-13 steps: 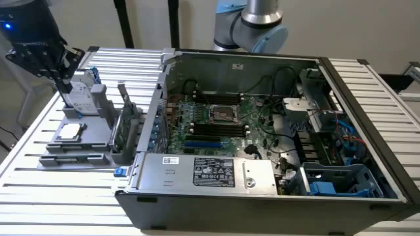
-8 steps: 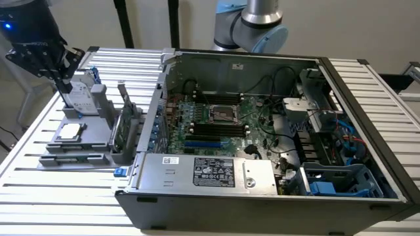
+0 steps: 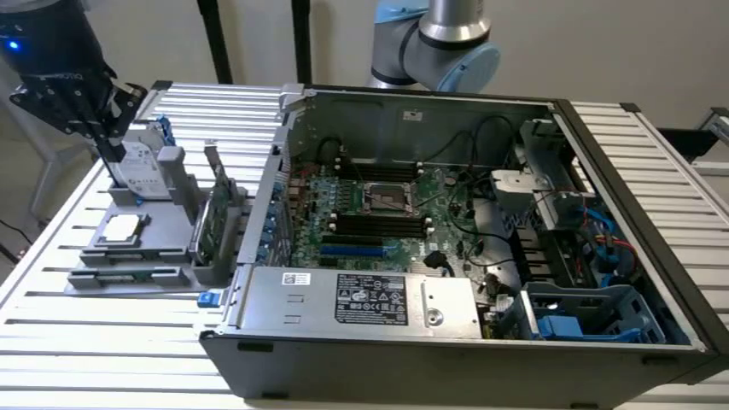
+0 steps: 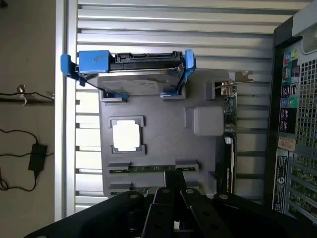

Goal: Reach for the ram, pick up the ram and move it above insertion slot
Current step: 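Reach for the ram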

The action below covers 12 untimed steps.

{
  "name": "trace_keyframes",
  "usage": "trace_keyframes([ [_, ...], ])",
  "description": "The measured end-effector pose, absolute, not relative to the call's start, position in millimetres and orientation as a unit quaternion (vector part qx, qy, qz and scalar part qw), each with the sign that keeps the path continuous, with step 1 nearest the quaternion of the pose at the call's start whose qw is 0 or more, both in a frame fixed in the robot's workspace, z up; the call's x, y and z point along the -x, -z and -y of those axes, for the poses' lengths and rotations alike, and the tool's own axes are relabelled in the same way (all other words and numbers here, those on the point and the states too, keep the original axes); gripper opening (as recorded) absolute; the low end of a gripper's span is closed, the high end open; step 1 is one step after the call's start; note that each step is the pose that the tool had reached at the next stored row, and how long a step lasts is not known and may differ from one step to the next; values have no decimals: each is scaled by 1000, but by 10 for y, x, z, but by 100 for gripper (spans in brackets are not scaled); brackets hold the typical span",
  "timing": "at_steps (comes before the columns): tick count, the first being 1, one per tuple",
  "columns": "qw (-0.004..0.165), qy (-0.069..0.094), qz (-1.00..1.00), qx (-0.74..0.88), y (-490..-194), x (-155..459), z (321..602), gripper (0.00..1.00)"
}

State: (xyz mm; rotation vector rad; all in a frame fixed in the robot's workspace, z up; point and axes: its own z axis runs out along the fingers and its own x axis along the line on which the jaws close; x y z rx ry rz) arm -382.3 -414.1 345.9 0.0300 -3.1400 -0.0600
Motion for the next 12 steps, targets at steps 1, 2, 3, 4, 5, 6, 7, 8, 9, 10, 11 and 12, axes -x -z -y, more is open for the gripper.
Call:
trace_keyframes([
  [1,0,19,1000,-10,-3459,3823,4141,11],
  [2,0,19,1000,-10,-3460,3823,4141,11],
  [3,1,19,1000,-10,-3461,3824,4155,11],
  [4,1,19,1000,-9,-3459,3824,4173,11],
  [5,0,19,1000,-10,-3458,3823,4193,11],
  [6,1,19,1000,-10,-3458,3822,4225,11],
  [7,1,19,1000,-10,-3456,3819,4266,11],
  [8,1,19,1000,-10,-3453,3815,4309,11],
  [9,1,19,1000,-9,-3450,3813,4353,11],
  [10,1,19,1000,-10,-3447,3808,4401,11],
  [11,1,19,1000,-10,-3442,3805,4442,11],
  [12,1,19,1000,-10,-3436,3804,4478,11],
])
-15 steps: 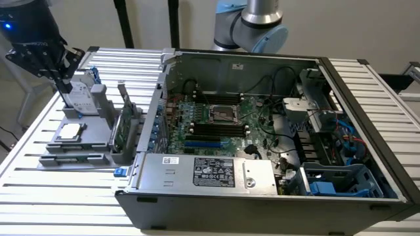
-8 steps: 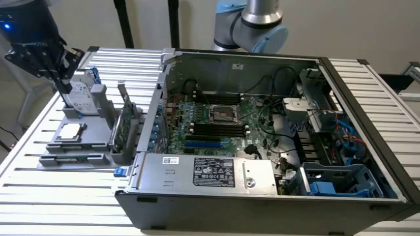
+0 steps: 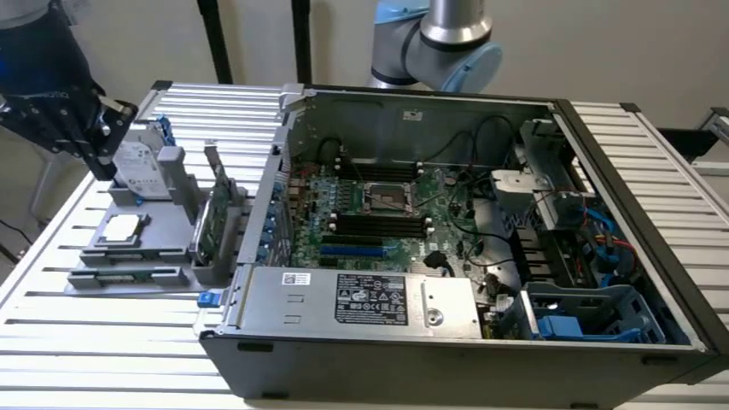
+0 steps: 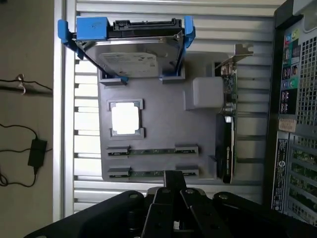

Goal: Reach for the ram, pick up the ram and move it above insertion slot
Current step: 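Reach for the ram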

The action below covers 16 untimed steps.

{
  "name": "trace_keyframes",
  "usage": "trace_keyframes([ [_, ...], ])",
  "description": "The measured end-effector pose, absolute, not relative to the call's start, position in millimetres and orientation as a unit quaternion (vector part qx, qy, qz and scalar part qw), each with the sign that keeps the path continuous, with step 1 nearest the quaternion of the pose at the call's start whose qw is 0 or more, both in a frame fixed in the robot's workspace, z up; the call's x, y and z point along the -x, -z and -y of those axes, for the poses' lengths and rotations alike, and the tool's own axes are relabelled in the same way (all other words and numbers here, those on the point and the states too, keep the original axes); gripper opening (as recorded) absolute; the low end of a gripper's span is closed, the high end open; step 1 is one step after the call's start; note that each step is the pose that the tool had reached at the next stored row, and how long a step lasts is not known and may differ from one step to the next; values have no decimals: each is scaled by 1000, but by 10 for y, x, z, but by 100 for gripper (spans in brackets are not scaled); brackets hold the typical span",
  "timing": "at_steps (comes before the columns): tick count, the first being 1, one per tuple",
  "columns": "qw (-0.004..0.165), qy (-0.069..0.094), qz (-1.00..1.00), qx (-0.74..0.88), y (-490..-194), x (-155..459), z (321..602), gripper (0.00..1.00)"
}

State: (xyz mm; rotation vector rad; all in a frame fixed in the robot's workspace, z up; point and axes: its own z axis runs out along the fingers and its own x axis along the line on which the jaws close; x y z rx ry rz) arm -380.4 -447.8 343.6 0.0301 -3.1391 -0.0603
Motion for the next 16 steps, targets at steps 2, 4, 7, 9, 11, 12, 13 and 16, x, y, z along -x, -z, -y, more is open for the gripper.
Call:
trace_keyframes([
  [2,1,19,1000,-10,-3420,3803,4541,11],
  [4,1,19,1000,-10,-3398,3803,4594,11],
  [7,1,19,1000,-10,-3375,3803,4656,11],
  [9,1,19,1000,-10,-3375,3803,4663,11],
  [11,1,19,1000,-9,-3375,3803,4663,11],
  [12,1,19,1000,-9,-3375,3803,4663,11],
  [13,1,19,1000,-10,-3375,3803,4664,11],
  [16,1,19,1000,-24,-3375,3805,4664,11],
])
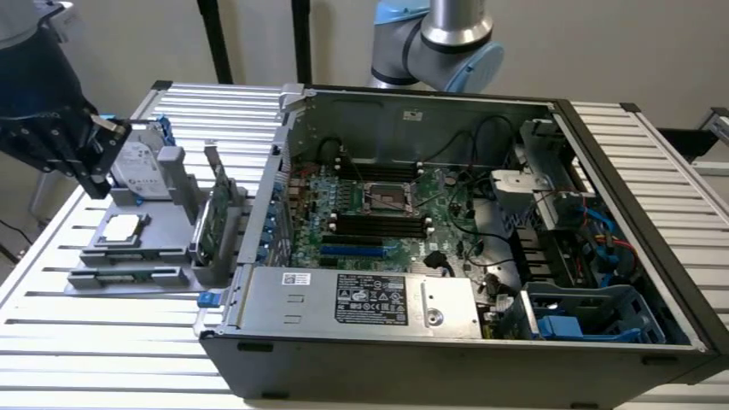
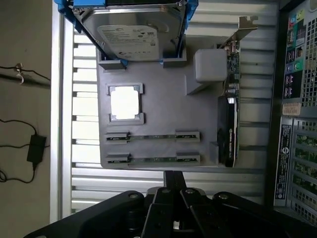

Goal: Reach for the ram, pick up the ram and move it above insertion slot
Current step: 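Reach for the ram, then pick up the ram and move it above insertion slot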

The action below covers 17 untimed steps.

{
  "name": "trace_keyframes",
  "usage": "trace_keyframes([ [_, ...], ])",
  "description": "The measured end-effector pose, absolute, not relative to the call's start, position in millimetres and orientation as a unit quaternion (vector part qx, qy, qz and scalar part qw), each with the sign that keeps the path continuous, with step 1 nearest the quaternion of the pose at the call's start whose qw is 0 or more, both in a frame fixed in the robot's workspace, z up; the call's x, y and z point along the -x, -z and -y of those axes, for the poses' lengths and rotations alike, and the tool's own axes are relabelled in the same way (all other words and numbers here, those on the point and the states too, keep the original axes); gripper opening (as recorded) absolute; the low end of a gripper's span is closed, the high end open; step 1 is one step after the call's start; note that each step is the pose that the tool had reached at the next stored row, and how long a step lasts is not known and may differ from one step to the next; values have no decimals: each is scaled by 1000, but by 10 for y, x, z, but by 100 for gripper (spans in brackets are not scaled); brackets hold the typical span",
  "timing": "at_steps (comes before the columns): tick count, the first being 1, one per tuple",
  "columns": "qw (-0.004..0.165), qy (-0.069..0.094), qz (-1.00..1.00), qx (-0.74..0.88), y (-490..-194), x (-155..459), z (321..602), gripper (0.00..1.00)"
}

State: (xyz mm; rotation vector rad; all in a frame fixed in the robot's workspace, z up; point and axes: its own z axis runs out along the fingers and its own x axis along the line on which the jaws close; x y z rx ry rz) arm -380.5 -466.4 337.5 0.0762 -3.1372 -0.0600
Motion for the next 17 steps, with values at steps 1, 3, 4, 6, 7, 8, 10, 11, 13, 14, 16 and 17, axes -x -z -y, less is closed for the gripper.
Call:
trace_keyframes([
  [1,2,19,999,-33,-3374,3805,4664,11],
  [3,2,19,998,-52,-3372,3805,4664,11],
  [4,2,19,998,-61,-3372,3805,4664,11],
  [6,2,19,997,-79,-3371,3805,4664,11],
  [7,3,19,996,-88,-3370,3805,4664,11],
  [8,3,19,995,-97,-3370,3805,4664,11],
  [10,3,19,993,-115,-3369,3805,4664,11],
  [11,3,19,992,-124,-3369,3805,4664,11],
  [13,4,19,990,-142,-3368,3805,4664,11],
  [14,4,19,988,-151,-3368,3805,4664,11],
  [16,4,19,985,-169,-3367,3805,4664,11],
  [17,4,19,984,-178,-3367,3805,4664,11],
])
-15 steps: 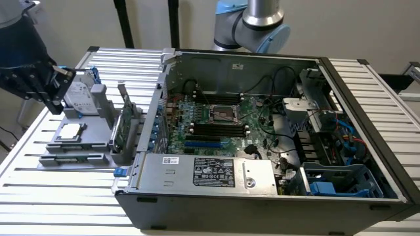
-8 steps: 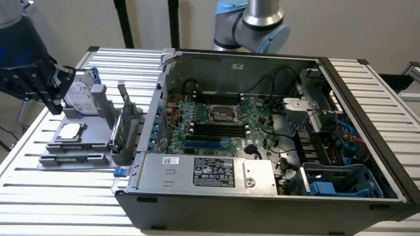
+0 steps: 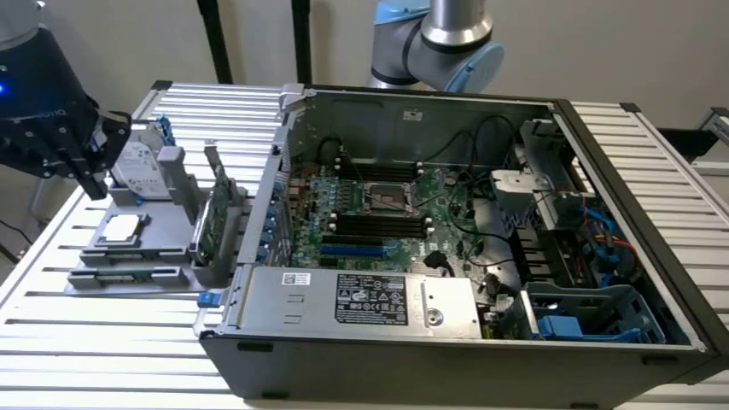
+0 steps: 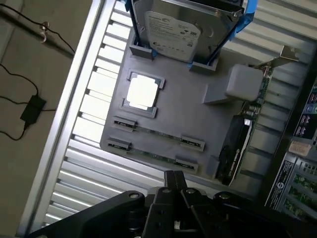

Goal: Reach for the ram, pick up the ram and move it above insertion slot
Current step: 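Pick up the ram and move it above insertion slot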

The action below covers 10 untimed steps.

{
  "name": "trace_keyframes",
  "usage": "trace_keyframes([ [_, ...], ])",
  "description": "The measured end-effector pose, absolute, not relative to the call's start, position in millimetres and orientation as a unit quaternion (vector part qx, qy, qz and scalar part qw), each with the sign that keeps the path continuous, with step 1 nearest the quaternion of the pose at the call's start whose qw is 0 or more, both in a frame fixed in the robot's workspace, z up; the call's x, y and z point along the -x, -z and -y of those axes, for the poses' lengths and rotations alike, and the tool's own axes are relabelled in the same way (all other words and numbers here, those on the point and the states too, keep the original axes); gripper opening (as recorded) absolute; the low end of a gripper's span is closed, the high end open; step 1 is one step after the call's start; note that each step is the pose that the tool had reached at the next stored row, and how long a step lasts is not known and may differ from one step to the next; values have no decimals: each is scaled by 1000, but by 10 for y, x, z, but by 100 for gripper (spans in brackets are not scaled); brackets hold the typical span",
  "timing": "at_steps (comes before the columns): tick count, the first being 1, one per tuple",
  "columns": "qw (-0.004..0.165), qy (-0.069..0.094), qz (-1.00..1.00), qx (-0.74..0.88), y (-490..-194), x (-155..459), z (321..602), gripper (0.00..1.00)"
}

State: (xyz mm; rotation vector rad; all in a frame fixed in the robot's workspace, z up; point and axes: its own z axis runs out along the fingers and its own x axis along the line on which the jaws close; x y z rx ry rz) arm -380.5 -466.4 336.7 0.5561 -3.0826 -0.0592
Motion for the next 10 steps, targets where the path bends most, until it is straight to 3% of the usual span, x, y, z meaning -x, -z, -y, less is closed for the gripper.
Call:
trace_keyframes([
  [10,6,18,964,-266,-3363,3805,4664,11],
])
